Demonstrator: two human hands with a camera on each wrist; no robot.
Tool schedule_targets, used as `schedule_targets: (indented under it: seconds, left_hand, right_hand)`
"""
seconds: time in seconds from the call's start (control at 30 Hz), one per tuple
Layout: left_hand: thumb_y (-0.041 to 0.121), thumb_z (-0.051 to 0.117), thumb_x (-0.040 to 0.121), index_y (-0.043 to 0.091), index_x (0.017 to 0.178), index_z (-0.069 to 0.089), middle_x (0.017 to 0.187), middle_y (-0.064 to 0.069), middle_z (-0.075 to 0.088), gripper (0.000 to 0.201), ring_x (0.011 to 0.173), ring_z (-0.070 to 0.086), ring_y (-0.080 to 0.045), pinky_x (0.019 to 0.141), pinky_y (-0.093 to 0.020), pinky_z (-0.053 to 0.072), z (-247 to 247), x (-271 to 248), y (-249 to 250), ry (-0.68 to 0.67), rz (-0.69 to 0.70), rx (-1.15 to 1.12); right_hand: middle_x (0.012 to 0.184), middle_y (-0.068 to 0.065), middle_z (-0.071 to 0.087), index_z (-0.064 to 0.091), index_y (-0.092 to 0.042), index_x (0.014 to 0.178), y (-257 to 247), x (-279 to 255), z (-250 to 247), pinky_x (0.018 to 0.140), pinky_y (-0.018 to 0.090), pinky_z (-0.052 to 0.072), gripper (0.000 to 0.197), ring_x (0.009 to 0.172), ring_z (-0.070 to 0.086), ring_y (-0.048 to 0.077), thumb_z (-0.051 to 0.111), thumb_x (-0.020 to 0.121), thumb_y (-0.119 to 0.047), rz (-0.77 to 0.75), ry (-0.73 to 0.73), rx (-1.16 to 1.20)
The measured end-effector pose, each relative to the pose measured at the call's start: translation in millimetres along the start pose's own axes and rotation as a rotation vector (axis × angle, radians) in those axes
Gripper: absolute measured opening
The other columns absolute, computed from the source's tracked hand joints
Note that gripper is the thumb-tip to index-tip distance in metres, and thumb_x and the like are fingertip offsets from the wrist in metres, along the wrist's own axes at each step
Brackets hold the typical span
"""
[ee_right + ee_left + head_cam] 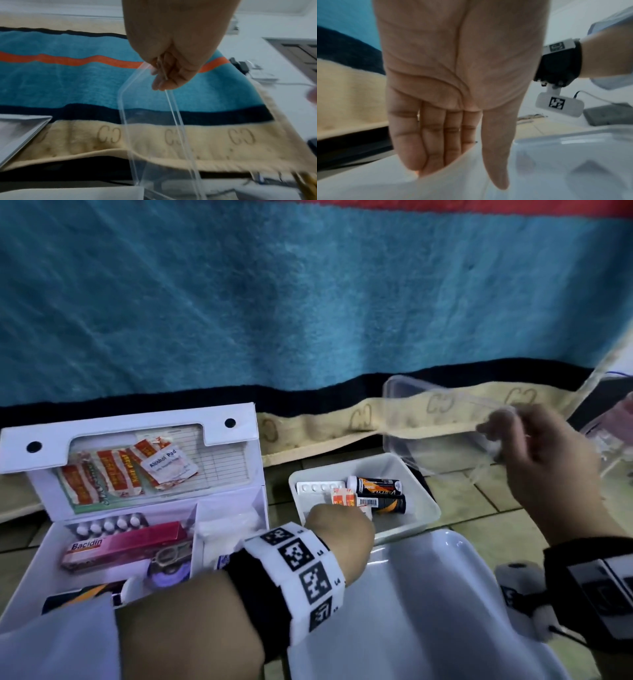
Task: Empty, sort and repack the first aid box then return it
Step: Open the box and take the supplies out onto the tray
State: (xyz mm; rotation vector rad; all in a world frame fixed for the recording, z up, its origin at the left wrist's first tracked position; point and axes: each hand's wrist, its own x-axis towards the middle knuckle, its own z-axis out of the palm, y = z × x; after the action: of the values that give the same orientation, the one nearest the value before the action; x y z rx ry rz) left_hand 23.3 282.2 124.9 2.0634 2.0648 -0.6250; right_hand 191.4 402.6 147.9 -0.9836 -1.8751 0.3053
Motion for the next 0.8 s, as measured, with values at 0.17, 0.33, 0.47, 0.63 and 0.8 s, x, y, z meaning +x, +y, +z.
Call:
schedule_targets:
  seconds: [0.17,0.33,0.47,0.63,0.8]
  left_hand:
    - [-0.008,0.045,0.082,0.011,0.110,0.058,0.106,-0.008,0.062,0.036,0.096,0.060,-0.029,0.047,-0.024,0.019,-6.0,-5.2,-8.3,0.189,0.002,0.010]
    - [0.002,0.046,0.083,0.022,0.083,0.038,0.080,0.001,0.044,0.022,0.069,0.041,-0.023,0.046,-0.026,0.017,-17.8,-30.1,-26.0,0.361,-0.045,-0.012]
    - [0.015,0.051,0.088,0.027,0.084,0.031,0.088,0.003,0.053,0.023,0.077,0.054,-0.022,0.047,-0.025,0.020,-17.9,-51.7,-36.9,0.438,-0.097,-0.022]
    - [0.021,0.057,0.085,0.030,0.084,0.030,0.095,0.004,0.060,0.028,0.085,0.060,-0.022,0.060,-0.028,0.038,-23.3,-56.5,-44.2,0.530,-0.103,-0.067]
    - [0.017,0.054,0.086,0.029,0.086,0.034,0.097,0.004,0.060,0.023,0.086,0.060,-0.022,0.054,-0.028,0.029,-15.6,-36.3,-41.5,0.464,-0.081,-0.041]
  right_hand:
    - [0.086,0.003,0.070,0.056,-0.025,0.093,28.5,-14.7,-9.8,0.061,0.029,0.051,0.036,0.058,0.062,0.018,0.035,0.091,-0.054,0.237,0.209,0.075]
    - [0.078,0.005,0.068,0.061,-0.023,0.096,61.3,-21.0,-14.0,0.041,0.021,0.049,0.044,0.062,0.066,0.014,0.034,0.078,-0.053,0.595,0.309,0.238]
    - [0.061,0.000,0.066,0.051,-0.022,0.089,54.7,-24.9,-5.2,0.040,0.022,0.047,0.020,0.043,0.060,0.000,0.033,0.096,-0.018,0.784,0.274,0.330]
    - [0.081,0.008,0.057,0.052,-0.003,0.117,44.8,-39.2,28.1,0.047,0.020,0.055,0.030,0.041,0.061,0.000,0.048,0.089,0.008,0.910,-0.110,0.444]
    - [0.066,0.017,0.057,0.060,0.015,0.084,27.4,-48.6,63.7,0.045,0.017,0.049,0.006,0.048,0.056,0.021,0.055,0.081,0.013,0.961,-0.338,0.356]
